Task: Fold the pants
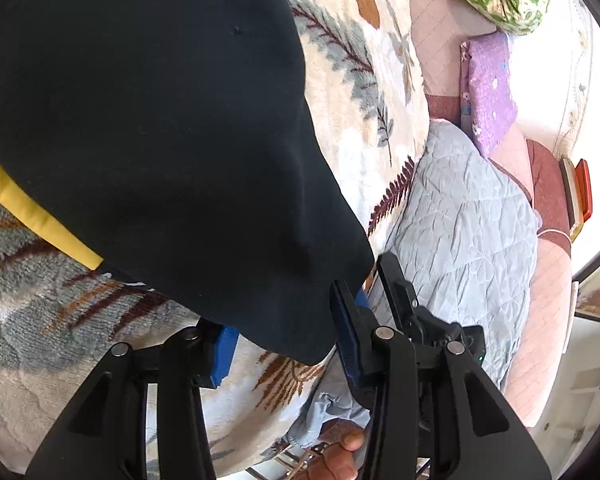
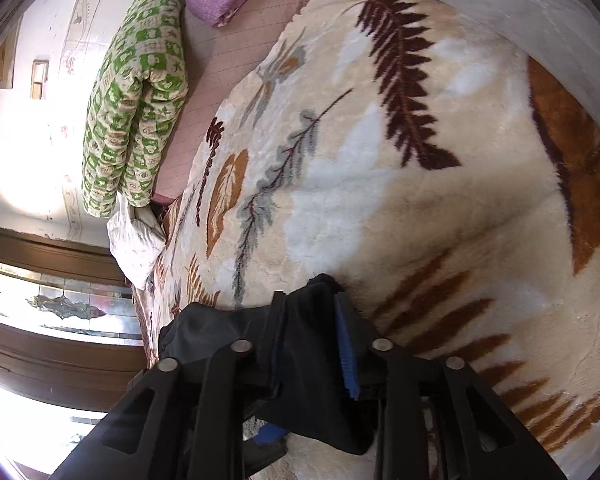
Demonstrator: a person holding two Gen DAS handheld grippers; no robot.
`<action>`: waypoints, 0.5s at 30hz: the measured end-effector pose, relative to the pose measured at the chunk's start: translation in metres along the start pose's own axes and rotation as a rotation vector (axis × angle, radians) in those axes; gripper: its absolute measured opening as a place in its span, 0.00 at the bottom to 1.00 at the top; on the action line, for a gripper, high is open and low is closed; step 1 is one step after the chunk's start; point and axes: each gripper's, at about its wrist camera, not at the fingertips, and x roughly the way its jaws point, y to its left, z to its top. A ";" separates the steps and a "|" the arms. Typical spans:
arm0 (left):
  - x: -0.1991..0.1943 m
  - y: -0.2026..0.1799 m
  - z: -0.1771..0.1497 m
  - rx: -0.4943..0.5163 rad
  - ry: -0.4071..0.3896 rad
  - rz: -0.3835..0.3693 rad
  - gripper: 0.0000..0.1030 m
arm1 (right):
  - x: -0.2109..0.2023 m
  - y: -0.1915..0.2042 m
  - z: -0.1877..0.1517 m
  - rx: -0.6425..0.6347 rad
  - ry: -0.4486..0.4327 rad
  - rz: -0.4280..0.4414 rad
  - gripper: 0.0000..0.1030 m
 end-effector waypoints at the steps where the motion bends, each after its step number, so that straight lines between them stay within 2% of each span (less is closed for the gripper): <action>1: 0.000 0.001 0.000 -0.003 0.004 -0.003 0.39 | -0.002 -0.003 -0.001 0.003 -0.002 0.002 0.38; 4: -0.001 0.005 0.001 -0.031 0.016 -0.021 0.39 | -0.010 -0.012 -0.006 0.000 0.001 0.003 0.42; 8: -0.003 0.006 -0.006 -0.017 0.009 -0.020 0.39 | -0.011 -0.020 -0.010 0.005 0.018 -0.003 0.42; 12: 0.004 0.003 0.001 -0.015 0.017 -0.002 0.39 | 0.000 -0.026 -0.011 0.030 0.049 0.045 0.42; 14: 0.007 -0.004 0.001 0.027 0.022 0.030 0.38 | 0.003 -0.025 -0.009 0.031 0.047 0.055 0.42; 15: 0.008 -0.009 0.000 0.066 0.021 0.058 0.30 | 0.006 -0.024 -0.007 0.036 0.044 0.065 0.42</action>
